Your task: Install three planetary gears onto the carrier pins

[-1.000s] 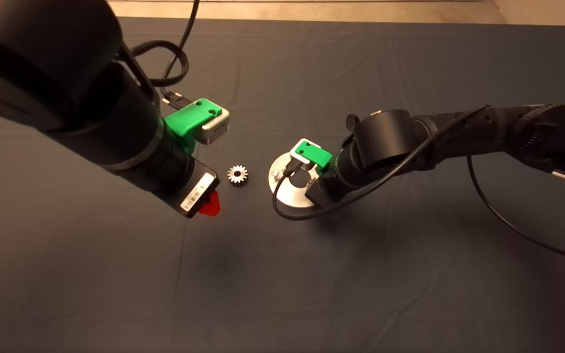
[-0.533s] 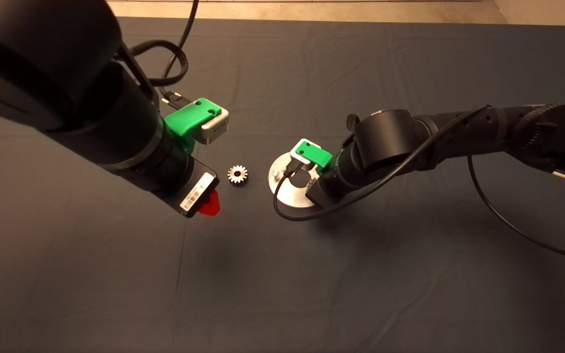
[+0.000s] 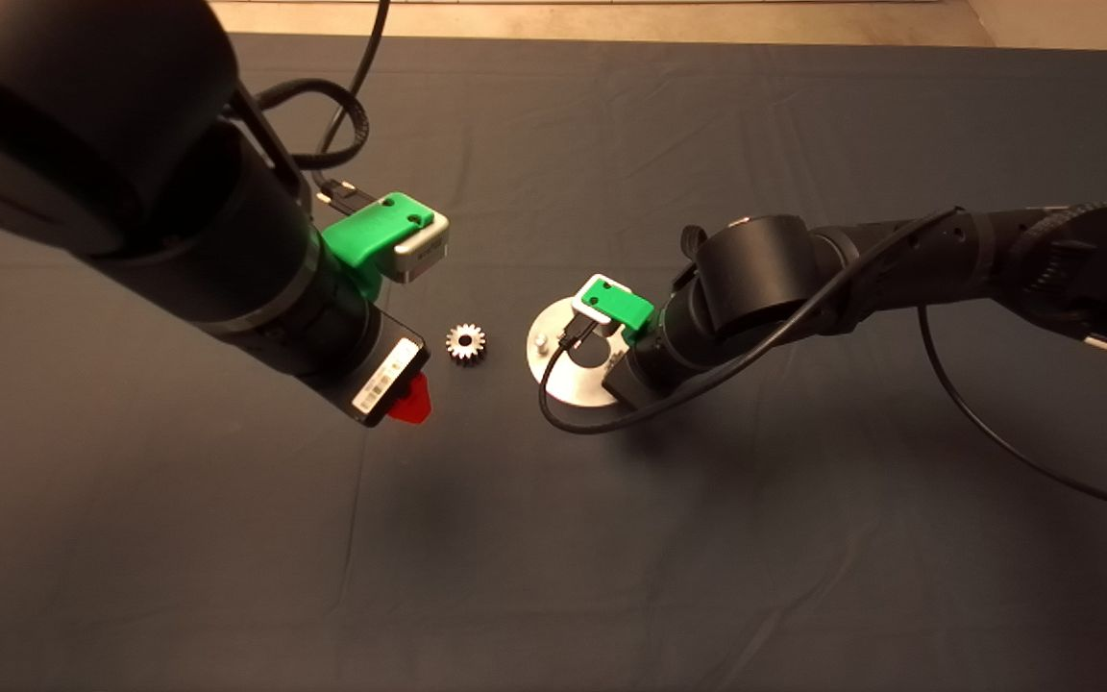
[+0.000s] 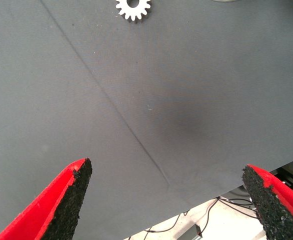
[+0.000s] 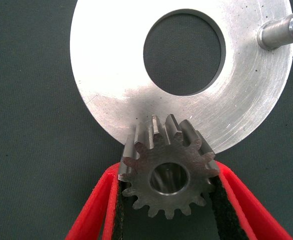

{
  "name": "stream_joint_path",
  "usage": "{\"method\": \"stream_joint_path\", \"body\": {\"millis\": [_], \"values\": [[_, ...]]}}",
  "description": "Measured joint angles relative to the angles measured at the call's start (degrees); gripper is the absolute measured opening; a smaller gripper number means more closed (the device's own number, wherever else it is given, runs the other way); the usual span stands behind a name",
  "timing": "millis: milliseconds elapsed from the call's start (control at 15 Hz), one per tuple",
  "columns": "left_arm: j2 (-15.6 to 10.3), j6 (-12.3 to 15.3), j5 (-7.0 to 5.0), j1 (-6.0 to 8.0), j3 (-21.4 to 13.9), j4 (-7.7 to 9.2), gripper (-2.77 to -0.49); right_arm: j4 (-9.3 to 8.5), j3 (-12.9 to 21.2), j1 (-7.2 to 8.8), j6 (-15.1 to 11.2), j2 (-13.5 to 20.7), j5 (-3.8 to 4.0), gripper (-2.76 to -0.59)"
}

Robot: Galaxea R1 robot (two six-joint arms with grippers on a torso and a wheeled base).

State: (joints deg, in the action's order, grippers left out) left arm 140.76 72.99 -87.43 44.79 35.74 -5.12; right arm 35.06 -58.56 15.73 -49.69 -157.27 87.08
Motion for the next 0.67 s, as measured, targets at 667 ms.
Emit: {"method": "stream_joint_path", "body": {"millis": [667], "values": [[0.0, 0.0, 0.0, 0.0, 0.0, 0.0, -1.09, -0.02, 0.0, -0.02, 0.16, -0.01, -0.01, -2.33]]}}
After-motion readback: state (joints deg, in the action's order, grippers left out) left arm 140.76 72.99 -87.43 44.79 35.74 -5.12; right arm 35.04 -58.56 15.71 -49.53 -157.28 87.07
